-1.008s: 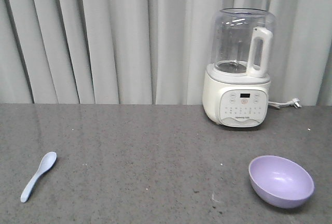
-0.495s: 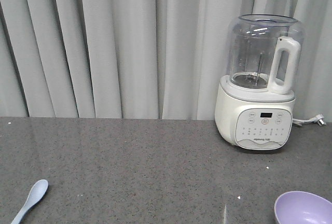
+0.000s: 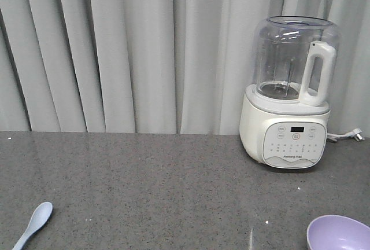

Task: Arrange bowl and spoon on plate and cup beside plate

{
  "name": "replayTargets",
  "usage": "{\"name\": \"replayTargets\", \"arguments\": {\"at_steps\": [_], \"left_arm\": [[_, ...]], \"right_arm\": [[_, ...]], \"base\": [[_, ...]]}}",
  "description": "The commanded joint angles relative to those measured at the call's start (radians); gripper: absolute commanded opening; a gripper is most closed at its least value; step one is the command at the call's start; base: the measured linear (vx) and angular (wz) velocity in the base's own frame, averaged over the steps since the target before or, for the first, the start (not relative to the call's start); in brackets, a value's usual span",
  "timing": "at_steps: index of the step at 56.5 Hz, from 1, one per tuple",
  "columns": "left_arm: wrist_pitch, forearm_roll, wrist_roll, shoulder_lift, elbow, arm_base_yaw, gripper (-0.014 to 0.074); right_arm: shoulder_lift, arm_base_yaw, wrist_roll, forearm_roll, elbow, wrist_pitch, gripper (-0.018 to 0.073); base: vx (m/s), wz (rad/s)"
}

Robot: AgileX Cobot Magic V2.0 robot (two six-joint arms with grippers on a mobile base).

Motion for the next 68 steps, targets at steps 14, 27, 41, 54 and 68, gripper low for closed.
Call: {"name": "replayTargets", "arguments": {"at_steps": [14, 27, 41, 54, 68], "left_arm": [[-0.410, -0.014, -0.102, 0.004, -0.045, 0.001, 0.0002], [-0.296, -0.010, -0.098, 0.089, -0.381, 0.001, 0.0002], [-0.059, -0.010, 0.036, 0.557, -0.849, 0.001, 0.0002], [0.014, -0.010, 0.036, 0.828, -0.894, 0.001, 0.0002], [-0.039, -0.010, 0.036, 0.880, -0.894, -0.001, 0.0105]], "right_arm": [[-0.004, -0.004, -0.009, 0.010, 0.002, -0.328, -0.0008], [0.063, -0.004, -0.044, 0.007, -0.293, -0.341, -0.0008], [0.511, -0.004, -0.106, 0.007, -0.745, -0.201, -0.0008], [0.735, -0.003, -0.086, 0.090, -0.791, -0.153, -0.0008], [0.768, -0.003, -0.103, 0.086, -0.791, -0.158, 0.0105]], "base": [[0.00, 0.00], [0.00, 0.00], [0.00, 0.00], [0.00, 0.00], [0.00, 0.00]]}}
